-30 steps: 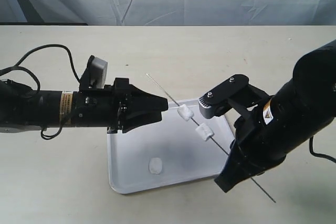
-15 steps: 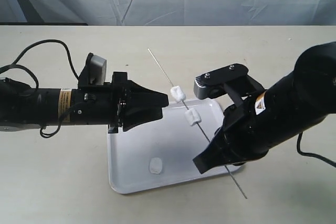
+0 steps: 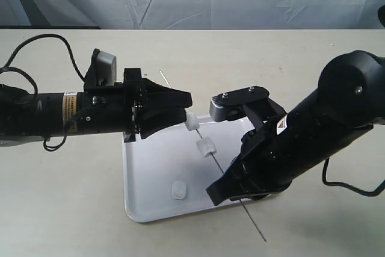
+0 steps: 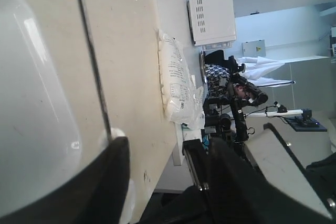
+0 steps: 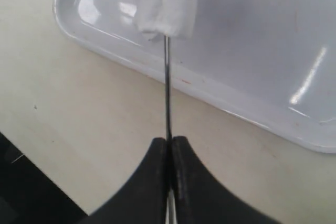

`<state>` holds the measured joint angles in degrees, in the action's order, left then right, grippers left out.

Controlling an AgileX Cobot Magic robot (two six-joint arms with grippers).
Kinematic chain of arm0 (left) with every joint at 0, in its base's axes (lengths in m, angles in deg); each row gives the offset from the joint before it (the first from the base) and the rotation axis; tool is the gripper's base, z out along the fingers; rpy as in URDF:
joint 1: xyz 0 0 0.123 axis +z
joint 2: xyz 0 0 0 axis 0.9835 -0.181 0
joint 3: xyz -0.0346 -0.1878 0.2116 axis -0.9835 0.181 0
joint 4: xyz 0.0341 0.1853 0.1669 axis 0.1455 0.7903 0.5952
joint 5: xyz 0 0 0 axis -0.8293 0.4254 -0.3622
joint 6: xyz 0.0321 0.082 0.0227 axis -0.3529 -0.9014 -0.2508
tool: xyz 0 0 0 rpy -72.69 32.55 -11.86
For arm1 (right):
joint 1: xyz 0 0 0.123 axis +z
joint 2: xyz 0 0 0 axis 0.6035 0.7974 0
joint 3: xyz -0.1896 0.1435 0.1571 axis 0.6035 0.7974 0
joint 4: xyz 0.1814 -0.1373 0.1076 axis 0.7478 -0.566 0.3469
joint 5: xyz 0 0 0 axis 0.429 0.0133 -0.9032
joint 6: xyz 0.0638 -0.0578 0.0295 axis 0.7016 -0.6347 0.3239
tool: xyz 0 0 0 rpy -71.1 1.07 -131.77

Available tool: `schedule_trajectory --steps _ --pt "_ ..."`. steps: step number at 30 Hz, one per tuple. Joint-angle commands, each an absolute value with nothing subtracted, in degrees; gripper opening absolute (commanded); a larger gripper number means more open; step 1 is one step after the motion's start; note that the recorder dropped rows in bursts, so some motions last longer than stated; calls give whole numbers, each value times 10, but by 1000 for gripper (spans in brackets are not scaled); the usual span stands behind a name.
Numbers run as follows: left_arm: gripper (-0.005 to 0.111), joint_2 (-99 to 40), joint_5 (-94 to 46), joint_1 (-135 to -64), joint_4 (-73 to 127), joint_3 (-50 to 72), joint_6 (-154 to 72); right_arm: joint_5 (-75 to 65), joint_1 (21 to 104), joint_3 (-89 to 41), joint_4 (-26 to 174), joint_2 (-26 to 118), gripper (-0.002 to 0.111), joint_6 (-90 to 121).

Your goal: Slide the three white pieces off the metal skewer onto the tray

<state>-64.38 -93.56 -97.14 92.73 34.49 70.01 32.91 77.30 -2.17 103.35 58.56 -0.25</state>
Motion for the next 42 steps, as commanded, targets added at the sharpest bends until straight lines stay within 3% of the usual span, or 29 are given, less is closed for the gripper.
schedule_trajectory --steps 1,28,38,42 --pt "46 -639 -940 -974 945 344 686 314 771 -21 1053 584 -1 -19" --pt "45 -639 -898 -973 943 344 686 337 771 -21 1112 569 -1 -64" --pt "20 -639 -917 -973 943 344 686 330 771 -21 1136 569 -1 -85" --pt "19 -639 -919 -973 943 344 686 330 771 -21 1136 569 -1 -85"
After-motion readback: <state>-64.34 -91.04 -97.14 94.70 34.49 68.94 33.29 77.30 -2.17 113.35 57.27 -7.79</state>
